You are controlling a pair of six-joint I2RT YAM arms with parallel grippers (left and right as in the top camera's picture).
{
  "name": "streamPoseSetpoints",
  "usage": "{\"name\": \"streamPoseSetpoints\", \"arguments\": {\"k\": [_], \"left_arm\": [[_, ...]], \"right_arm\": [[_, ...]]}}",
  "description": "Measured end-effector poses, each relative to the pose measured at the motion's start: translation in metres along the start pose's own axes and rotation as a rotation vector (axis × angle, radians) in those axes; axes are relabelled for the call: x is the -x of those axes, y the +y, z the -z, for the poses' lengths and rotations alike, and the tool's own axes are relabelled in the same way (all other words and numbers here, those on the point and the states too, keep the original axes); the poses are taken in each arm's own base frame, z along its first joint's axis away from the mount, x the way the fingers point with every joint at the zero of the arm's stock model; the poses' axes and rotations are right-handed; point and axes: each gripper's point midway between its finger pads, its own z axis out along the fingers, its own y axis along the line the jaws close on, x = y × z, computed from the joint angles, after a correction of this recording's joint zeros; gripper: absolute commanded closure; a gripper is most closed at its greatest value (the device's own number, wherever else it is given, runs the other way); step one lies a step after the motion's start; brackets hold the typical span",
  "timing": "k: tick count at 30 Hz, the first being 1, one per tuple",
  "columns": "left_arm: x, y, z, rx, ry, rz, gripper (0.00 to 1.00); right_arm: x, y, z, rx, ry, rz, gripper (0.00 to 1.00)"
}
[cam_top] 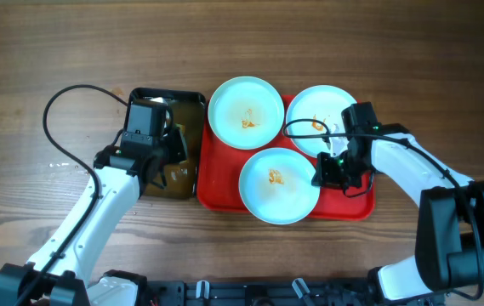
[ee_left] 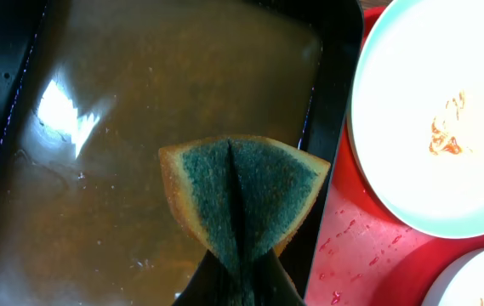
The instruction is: Clean dirty plates on tray and stack at the side
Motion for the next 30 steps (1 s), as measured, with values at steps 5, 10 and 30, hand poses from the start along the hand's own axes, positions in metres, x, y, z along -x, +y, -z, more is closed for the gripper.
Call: {"name": "streamPoseSetpoints", "arguments": {"k": [5, 10, 30], "left_arm": [[-0.005, -0.011, 0.0, -0.065, 0.029, 0.013, 0.96], [-0.007, -0.02, 0.001, -0.116, 0.044, 0.017, 0.96], [-0.103, -0.228, -0.059, -0.64, 0.313, 0.19, 0.96]], "right_arm": [[0.0, 0.006, -0.002, 0.004, 0.0, 0.017, 0.96], [0.0, 0.007, -0.003, 0.004, 0.0, 0.011, 0.96], [0.0, 0.007, -0.003, 0.004, 0.0, 0.008, 0.96]]}}
